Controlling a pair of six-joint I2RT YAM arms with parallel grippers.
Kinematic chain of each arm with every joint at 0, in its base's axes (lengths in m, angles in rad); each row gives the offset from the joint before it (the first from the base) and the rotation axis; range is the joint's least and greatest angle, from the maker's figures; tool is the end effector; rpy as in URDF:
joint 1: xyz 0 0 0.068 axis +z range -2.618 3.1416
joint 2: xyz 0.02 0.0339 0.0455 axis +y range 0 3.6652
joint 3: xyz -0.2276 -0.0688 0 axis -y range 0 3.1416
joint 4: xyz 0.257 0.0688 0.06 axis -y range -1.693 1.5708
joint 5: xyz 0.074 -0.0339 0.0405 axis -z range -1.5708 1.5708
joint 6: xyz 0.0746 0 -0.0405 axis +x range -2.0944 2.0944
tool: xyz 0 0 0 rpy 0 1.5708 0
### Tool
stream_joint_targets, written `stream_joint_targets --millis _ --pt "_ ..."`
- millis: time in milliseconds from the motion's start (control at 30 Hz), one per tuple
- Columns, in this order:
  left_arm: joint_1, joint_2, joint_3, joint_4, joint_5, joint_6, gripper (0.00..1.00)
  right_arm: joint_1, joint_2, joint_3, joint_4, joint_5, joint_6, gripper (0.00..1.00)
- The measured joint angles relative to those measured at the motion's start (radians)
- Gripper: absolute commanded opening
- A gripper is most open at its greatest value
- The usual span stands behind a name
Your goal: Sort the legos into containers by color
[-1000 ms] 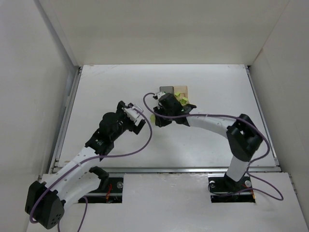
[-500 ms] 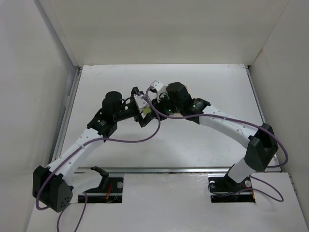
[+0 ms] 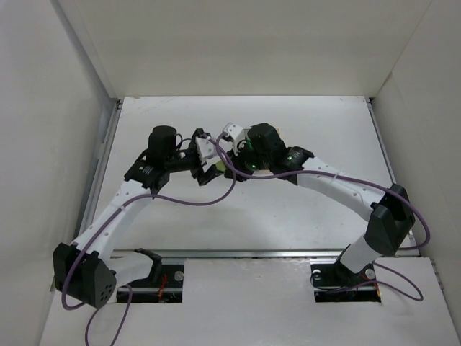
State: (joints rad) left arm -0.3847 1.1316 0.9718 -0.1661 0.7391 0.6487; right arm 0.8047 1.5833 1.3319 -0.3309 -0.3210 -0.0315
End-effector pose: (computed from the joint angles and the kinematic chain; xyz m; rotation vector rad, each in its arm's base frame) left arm 0.2674 -0.1625 0.2965 1.3041 1.2978 -0.5132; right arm 0.2657 0.3101 0.2556 -1.0776 1.9487 0.7833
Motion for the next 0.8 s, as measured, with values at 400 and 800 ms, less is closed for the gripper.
stream_joint_targets --millis 400,800 --pt "0.009 0.092 0.028 -0.070 0.040 -0.023 0.31 -0.007 -0.001 0.029 -0.010 -0.007 -0.006 0.00" --pt "0.008 0.088 0.045 -0.023 0.034 -0.132 0.00 -0.019 -0.037 0.028 0.005 0.023 -0.006 0.00"
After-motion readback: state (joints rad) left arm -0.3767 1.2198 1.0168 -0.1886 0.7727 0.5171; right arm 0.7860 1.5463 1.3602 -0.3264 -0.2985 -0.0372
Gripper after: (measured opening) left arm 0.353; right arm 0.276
